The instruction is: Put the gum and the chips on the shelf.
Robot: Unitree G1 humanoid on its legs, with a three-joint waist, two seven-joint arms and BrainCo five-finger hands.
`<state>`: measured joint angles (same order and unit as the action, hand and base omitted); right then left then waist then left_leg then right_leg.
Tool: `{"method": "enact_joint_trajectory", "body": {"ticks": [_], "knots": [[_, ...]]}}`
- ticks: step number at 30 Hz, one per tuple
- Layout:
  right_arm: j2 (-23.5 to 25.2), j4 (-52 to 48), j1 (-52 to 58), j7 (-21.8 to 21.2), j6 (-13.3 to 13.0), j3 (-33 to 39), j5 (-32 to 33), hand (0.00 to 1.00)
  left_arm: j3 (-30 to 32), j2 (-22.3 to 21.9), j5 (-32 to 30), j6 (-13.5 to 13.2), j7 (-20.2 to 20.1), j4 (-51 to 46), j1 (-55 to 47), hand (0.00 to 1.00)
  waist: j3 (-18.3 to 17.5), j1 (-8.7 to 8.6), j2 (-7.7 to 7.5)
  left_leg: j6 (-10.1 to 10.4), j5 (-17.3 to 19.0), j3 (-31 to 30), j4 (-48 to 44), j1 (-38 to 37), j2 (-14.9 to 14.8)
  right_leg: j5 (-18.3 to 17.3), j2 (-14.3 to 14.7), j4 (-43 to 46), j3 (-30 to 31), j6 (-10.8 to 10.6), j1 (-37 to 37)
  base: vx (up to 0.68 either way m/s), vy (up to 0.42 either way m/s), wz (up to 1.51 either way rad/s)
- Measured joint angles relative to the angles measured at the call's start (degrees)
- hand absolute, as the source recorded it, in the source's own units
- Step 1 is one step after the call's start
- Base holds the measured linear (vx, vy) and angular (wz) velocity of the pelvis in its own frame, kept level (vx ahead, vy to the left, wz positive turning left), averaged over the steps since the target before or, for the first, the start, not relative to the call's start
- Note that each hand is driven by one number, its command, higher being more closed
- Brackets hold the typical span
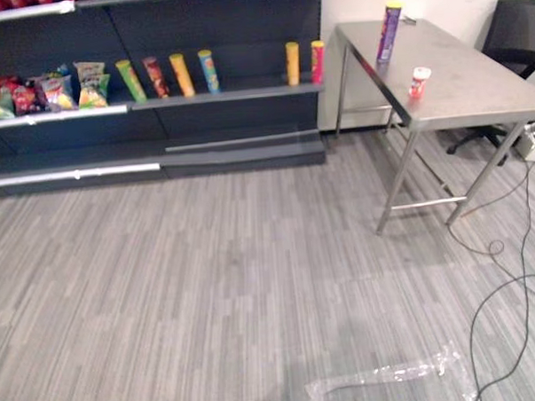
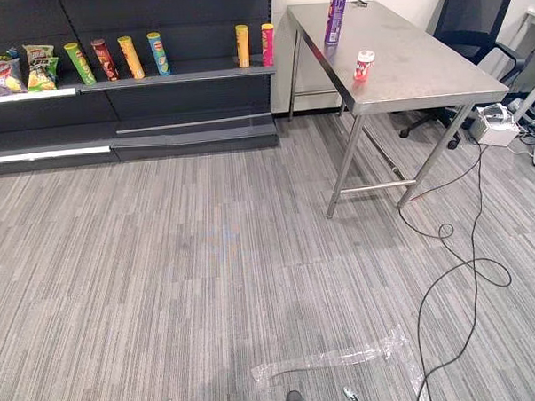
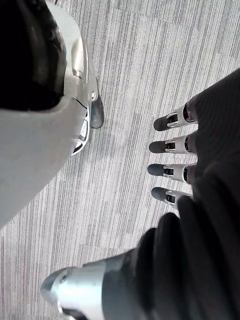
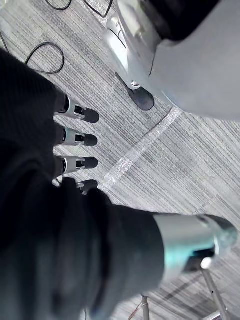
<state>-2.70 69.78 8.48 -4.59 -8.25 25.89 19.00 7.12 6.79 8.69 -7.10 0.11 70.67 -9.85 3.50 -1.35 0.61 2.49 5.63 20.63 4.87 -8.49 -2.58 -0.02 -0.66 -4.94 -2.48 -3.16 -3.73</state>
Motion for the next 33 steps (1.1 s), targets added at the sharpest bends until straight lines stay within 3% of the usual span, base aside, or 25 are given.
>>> {"method": "enact_joint_trajectory", "body": {"ticks": [5, 10, 11, 13, 14, 15, 16, 17, 19, 21, 24, 26, 27, 28, 29, 30, 31, 33], "knots": [[0.6, -0.1, -0.7, 0.4, -0.7, 1.1, 2.6, 0.0, 0.0, -0.1, 0.1, 0.0, 0.3, 0.0, 0.5, 0.0, 0.6, -0.07, 0.46, 0.2, 0.1, -0.5, -0.8, -0.1, -0.4, -0.6, 0.2, 2.0, -0.3, 0.1, 0.4, -0.03, -0.048, 0.01], [0.7, -0.6, -3.0, 0.3, -0.8, 1.3, 2.4, 0.0, 0.7, 0.0, 0.5, -0.2, 1.3, -0.3, 2.9, 0.0, 3.8, -0.12, -0.17, 0.8, 0.5, -1.0, -3.4, 2.4, -0.1, -7.9, -1.2, 16.3, -1.1, 1.4, 8.0, -0.08, -0.047, 0.12], [0.7, -0.7, -2.9, 0.2, -0.8, 1.5, 2.5, 0.0, 2.1, -0.3, 1.9, -0.2, 1.3, -0.3, 2.9, 0.0, 4.2, -0.17, -0.37, 1.7, 1.1, -1.1, -4.1, 2.6, -0.1, -9.5, -1.6, 19.3, -1.5, 1.8, 9.0, -0.07, -0.092, 0.15], [0.9, -0.8, -2.2, -0.4, -0.8, 1.1, 2.6, 0.0, 3.5, -0.3, 2.4, -0.2, 1.2, -0.4, 3.2, 0.0, 4.7, -0.22, -0.88, 3.3, 4.8, -1.1, -11.0, 5.9, -1.4, -12.9, -2.1, 23.4, -2.0, 2.8, 10.7, -0.06, -0.148, 0.22], [0.7, -0.9, -1.6, -0.8, -0.8, 1.1, 3.2, 0.0, 4.2, -0.6, 2.5, -0.3, 1.0, -0.6, 3.2, 0.0, 5.5, -0.12, -0.82, 4.7, 7.3, -1.1, -19.1, 8.7, -3.5, -14.5, -2.0, 24.8, -2.8, 3.3, 10.5, -0.01, -0.192, 0.43], [0.8, -0.9, -0.8, -0.8, -0.8, 1.1, 3.7, 0.0, 5.2, -0.3, 2.7, -0.3, 0.7, -0.8, 3.1, 0.0, 6.1, -0.38, -0.64, 3.7, 6.7, -0.7, -30.2, 13.0, -5.8, -15.3, -2.2, 25.7, -3.9, 4.0, 9.9, -0.01, -0.195, 0.42], [0.6, -0.9, -0.3, -0.8, -0.8, 1.1, 3.7, 0.0, 6.2, -0.4, 3.6, -0.4, 0.5, -1.3, 3.0, 0.0, 6.6, -0.35, -0.53, 2.6, 5.9, -0.9, -35.7, 15.1, -7.1, -15.7, -2.1, 25.8, -4.4, 4.2, 8.9, 0.0, -0.184, 0.38], [0.5, -1.0, 0.6, -0.7, -0.8, 1.2, 3.7, 0.0, 7.3, -1.8, 5.8, -0.4, 0.2, -1.6, 2.9, 0.0, 7.3, -0.01, -0.93, 0.4, 4.0, -1.2, -44.2, 18.5, -9.1, -16.3, -2.0, 26.5, -5.1, 4.4, 7.1, 0.03, -0.136, 0.22], [0.1, -1.7, 0.6, -0.5, -0.8, 0.6, 3.7, 0.0, 7.9, -2.2, 9.5, -0.6, -0.2, -2.9, 1.7, 0.0, 7.4, -0.11, -0.48, 0.6, 5.1, -3.6, -51.1, 22.5, -10.0, -18.6, -2.1, 27.1, -5.3, 4.5, 4.7, 0.16, -0.083, 0.2], [0.2, -1.9, -0.1, -0.4, -0.9, 0.6, 3.7, 0.0, 7.4, -2.2, 10.9, -0.9, -0.5, -3.0, 1.7, 0.0, 7.4, -0.06, -0.37, 0.7, 5.3, -4.5, -50.2, 25.3, -9.8, -19.0, -2.2, 27.0, -5.3, 4.5, 4.4, 0.18, 0.026, 0.04], [0.1, -2.1, -2.3, 0.0, -1.4, -0.2, 3.7, 0.0, 4.5, -2.0, 11.5, -1.9, -0.5, -3.0, 1.7, 0.0, 7.6, 0.09, -0.19, 1.1, 3.5, -5.8, -35.8, 29.0, -8.3, -20.3, -3.6, 26.8, -4.6, 3.8, 4.2, 0.16, 0.098, -0.1], [-0.3, -2.2, -3.5, 0.3, -1.8, -2.1, 3.7, 0.0, 3.8, -2.1, 11.4, -2.3, -0.4, -2.9, 1.6, 0.0, 7.6, 0.0, 0.3, 2.0, -1.6, -7.7, -21.1, 28.9, -6.8, -21.6, -4.6, 25.8, -3.6, 2.1, 2.9, 0.39, 0.266, -0.23], [-0.8, -2.2, -3.9, 0.3, -1.9, -3.1, 3.7, 0.0, 2.9, -2.2, 11.4, -2.3, -0.4, -2.9, 1.6, 0.0, 7.9, 0.08, 1.35, 2.8, -3.9, -9.2, -14.5, 28.2, -6.9, -22.1, -4.6, 24.2, -2.6, 1.2, 1.2, 0.47, 0.34, -0.37], [-1.3, -2.1, -3.9, 0.3, -1.9, -3.8, 3.7, 0.0, 2.4, -2.2, 11.4, -2.3, -0.4, -2.8, 1.5, 0.0, 7.8, 0.2, 1.82, 3.0, -4.4, -9.9, -12.7, 28.1, -7.1, -22.5, -4.6, 23.5, -1.8, 0.6, 0.5, 0.47, 0.374, -0.53], [-1.6, -1.9, -3.9, 0.3, -1.9, -4.3, 3.7, 0.0, 1.8, -2.2, 11.4, -2.3, -0.5, -2.7, 1.5, 0.0, 7.6, 0.31, 1.63, 2.7, -9.5, -10.1, -14.1, 28.2, -6.6, -23.2, -5.8, 21.8, -0.3, -0.6, -1.3, 0.53, 0.4, -0.62], [-1.3, -1.7, -4.4, 0.3, -1.9, -4.2, 3.6, 0.0, 1.8, -1.4, 11.4, -2.4, -0.5, -2.5, 1.1, 0.0, 6.6, 0.66, 0.84, 0.0, -10.1, -9.0, -17.1, 28.5, -4.7, -23.2, -8.2, 19.0, 1.0, -0.7, -2.7, 0.55, 0.383, -0.61], [-0.9, -1.3, -4.7, 0.3, -2.0, -4.2, 3.6, 0.0, 1.7, -0.8, 11.4, -2.4, -0.4, -2.3, 1.2, 0.0, 5.8, 0.57, -0.33, -0.5, -8.2, -7.7, -18.3, 29.3, -3.8, -22.1, -9.3, 18.4, 1.8, -0.8, -2.7, 0.58, 0.316, -0.41], [0.7, -1.2, -5.0, 0.1, -2.1, -3.7, 3.6, 0.0, 1.2, 0.3, 11.3, -2.4, -0.4, -1.9, 2.8, 0.0, 4.8, 0.19, -1.28, -3.8, -3.9, -5.8, -23.2, 31.5, -1.6, -16.3, -12.1, 18.4, 5.1, -2.2, -1.3, 0.57, 0.306, -0.07]]}}
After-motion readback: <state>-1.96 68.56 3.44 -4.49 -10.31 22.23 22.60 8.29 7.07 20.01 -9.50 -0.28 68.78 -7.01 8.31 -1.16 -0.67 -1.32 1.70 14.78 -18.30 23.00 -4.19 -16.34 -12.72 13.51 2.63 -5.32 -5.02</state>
